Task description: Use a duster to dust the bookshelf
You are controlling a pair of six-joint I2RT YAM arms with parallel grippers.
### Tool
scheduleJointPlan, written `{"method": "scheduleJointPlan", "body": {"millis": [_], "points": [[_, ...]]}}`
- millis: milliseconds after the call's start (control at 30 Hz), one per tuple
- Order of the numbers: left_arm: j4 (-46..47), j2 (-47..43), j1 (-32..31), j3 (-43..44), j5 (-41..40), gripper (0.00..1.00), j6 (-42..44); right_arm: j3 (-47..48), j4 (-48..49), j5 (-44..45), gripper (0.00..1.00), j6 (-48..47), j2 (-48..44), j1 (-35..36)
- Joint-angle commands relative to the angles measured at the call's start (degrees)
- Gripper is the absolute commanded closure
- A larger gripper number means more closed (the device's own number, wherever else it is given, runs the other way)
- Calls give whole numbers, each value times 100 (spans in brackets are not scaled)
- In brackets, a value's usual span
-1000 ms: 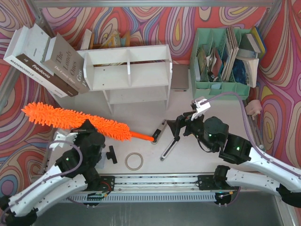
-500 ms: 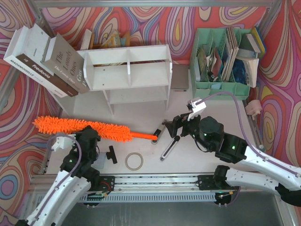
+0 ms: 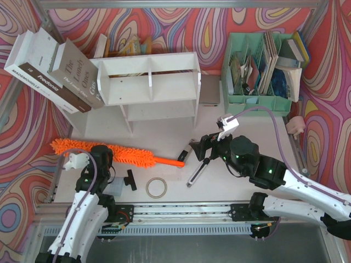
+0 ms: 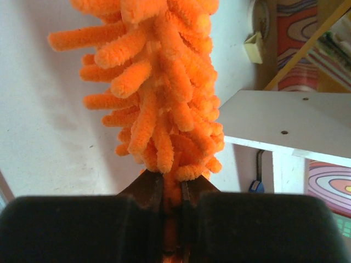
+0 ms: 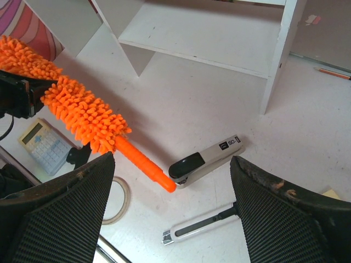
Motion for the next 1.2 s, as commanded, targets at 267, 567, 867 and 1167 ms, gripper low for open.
{"method": "scheduleJointPlan", "body": {"millis": [267,567,867,1167], "points": [[-52,-129,155,-50,466,47,294,-32,64,182,23,110,-170,-7],[-1162,-345,156,752,610,2,858,-22,5,370,23,41,-308,-8],[-903,-236,156,1659,468,2,4038,-144,-65,2243,7,140,-307,-14],[1592,151,157,194,-6,2,5289,9,-418,3196,1,788,198,-36]]}}
